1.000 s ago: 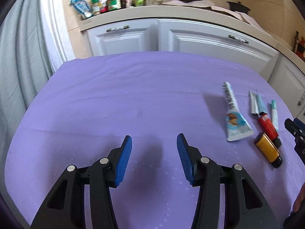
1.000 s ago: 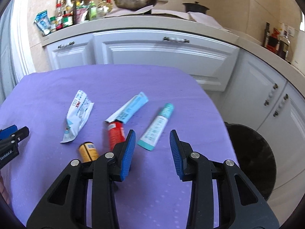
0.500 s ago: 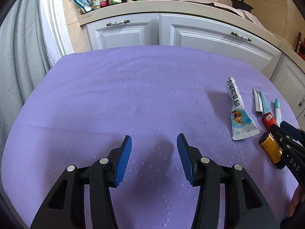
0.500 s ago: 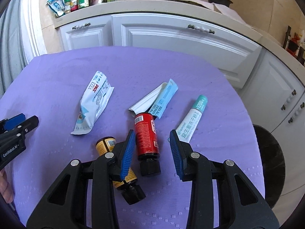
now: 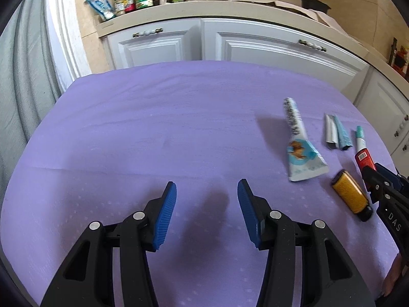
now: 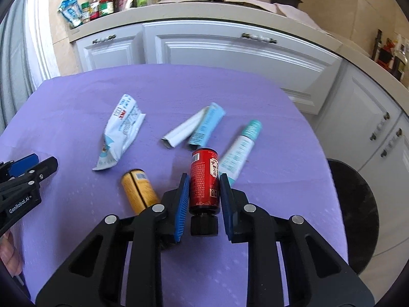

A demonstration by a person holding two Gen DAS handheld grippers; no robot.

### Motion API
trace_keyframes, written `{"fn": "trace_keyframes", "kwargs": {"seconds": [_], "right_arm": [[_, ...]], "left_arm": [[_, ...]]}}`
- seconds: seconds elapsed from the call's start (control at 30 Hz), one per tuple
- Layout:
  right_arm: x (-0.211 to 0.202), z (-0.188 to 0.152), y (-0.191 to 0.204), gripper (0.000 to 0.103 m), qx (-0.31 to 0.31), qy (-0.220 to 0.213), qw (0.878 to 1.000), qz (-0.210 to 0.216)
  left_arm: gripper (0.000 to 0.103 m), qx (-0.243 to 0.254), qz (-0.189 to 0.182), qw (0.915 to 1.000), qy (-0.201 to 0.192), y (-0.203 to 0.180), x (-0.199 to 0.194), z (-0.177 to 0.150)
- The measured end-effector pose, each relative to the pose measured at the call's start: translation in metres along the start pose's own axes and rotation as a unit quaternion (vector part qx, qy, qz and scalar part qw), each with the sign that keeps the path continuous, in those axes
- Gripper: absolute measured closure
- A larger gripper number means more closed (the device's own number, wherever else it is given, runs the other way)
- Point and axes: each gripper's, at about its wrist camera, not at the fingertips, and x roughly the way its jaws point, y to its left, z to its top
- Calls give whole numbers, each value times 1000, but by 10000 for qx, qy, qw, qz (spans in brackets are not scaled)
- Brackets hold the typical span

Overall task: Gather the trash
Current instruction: 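Close the right tool on the red can and lift it, then grasp the yellow-orange bottle with the left tool while the right tool holds the red can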

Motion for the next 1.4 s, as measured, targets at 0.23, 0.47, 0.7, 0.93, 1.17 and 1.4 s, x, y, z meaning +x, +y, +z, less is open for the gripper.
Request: {"fn": "trace_keyframes", "kwargs": {"seconds": [0.23, 0.47, 0.7, 0.93, 1.17, 1.4], "right_arm": [[-12, -13, -31, 80, 316, -50, 9992, -234], [-20, -25, -59, 80, 566, -89, 9977, -358], [-26, -32, -75, 80, 712, -153, 9968, -325], [-26, -35, -84, 80, 830, -141, 9962, -228], [-25, -36, -85, 80, 855, -139, 9960, -207], [-26, -36, -85, 80, 830, -124, 9962, -228]], "left_arm": [[53, 260, -230, 9994, -18, -33, -10, -4], [52, 502, -428, 9978, 14, -68, -17, -9], [49, 617, -578, 9964, -2, -99, -21, -7], [43, 785, -597, 9951, -21, -127, -13, -9], [42, 946, -502, 9942, 103, -130, -5, -13], [45, 982, -495, 9938, 175, -119, -5, -22]]}}
